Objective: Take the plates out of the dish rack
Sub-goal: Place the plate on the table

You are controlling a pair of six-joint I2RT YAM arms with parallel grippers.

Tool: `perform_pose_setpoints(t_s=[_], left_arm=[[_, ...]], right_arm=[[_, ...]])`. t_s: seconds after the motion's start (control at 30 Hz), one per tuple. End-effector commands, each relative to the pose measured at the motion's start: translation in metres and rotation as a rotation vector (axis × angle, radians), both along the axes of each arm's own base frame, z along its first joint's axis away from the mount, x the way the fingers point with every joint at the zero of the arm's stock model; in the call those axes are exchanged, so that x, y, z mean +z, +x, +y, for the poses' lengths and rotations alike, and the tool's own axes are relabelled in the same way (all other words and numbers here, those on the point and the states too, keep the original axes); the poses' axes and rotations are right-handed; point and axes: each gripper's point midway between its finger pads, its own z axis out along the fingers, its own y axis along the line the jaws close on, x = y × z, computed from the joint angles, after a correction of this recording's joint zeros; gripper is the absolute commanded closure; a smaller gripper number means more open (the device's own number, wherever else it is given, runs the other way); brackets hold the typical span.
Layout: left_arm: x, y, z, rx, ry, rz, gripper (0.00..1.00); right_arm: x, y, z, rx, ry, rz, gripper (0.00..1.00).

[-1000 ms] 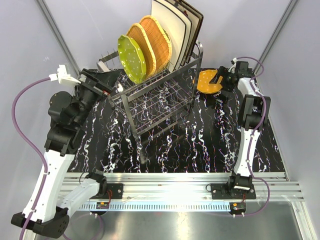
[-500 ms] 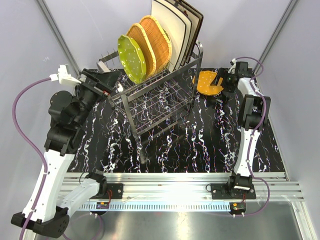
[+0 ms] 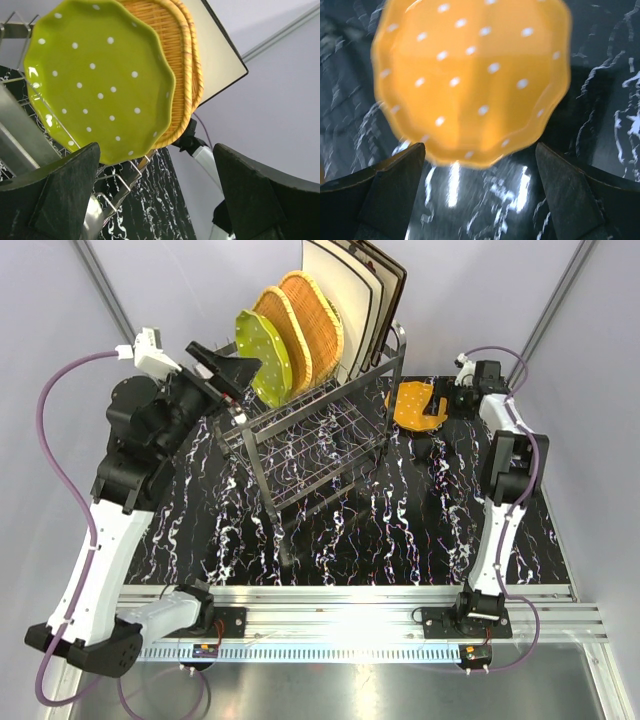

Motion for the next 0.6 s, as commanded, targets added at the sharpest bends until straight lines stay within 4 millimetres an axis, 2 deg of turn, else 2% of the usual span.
perform_pose_setpoints(t_s=[0.0,0.03,0.07,0.1,0.13,0.17,0.2,0.23,0.27,0.3,0.33,0.37,0.4,0.43,0.47,0.5,0.57], left_arm=[[0.019,-0.003,-0.004,-0.013,0.054,-0.047,0.01],[0.018,0.001,-0.006,-0.005,0.062,-0.041,0.02],[0.021,0.001,-0.008,-0.008,0.069,-0.045,0.02],[0.022,0.003,-0.010,-0.006,0.071,-0.044,0.03],[0.023,0.008,-0.014,-0.003,0.074,-0.042,0.04],[0.024,0.010,-0.015,-0.002,0.076,-0.041,0.05],[0.025,0.012,-0.019,-0.007,0.079,-0.042,0.08],[0.027,0.019,-0.020,0.012,0.076,-0.037,0.09],[0.028,0.022,-0.022,0.016,0.075,-0.031,0.09],[0.028,0.027,-0.024,0.016,0.076,-0.026,0.12],[0.037,0.028,-0.024,0.027,0.062,-0.037,0.14],[0.027,0.040,-0.029,0.030,0.078,0.001,0.16],[0.026,0.044,-0.029,0.036,0.083,0.013,0.17],[0.037,0.045,-0.027,0.059,0.077,0.001,0.20],[0.025,0.055,-0.030,0.067,0.098,0.042,0.22],[0.026,0.058,-0.030,0.079,0.099,0.048,0.24],[0.030,0.063,-0.026,0.116,0.108,0.046,0.29]], right_arm=[[0.106,-0.019,0.017,0.188,-0.044,-0.231,0.00],[0.099,-0.033,0.023,0.217,-0.027,-0.213,0.00],[0.108,-0.041,0.028,0.246,-0.020,-0.234,0.00],[0.134,-0.053,0.038,0.297,-0.004,-0.288,0.00],[0.129,-0.066,0.043,0.320,0.013,-0.275,0.00],[0.135,-0.074,0.046,0.343,0.015,-0.289,0.00],[0.156,-0.084,0.051,0.365,0.018,-0.331,0.00],[0.152,-0.093,0.053,0.370,0.026,-0.319,0.00],[0.157,-0.100,0.056,0.384,0.029,-0.326,0.00],[0.173,-0.108,0.057,0.388,0.019,-0.356,0.00],[0.170,-0.116,0.059,0.389,0.026,-0.346,0.00],[0.174,-0.122,0.061,0.396,0.030,-0.349,0.00],[0.187,-0.129,0.062,0.401,0.025,-0.374,0.00],[0.187,-0.135,0.064,0.404,0.030,-0.372,0.00],[0.192,-0.140,0.065,0.406,0.032,-0.380,0.00],[0.203,-0.146,0.066,0.409,0.029,-0.402,0.00],[0.211,-0.154,0.068,0.410,0.036,-0.416,0.00]])
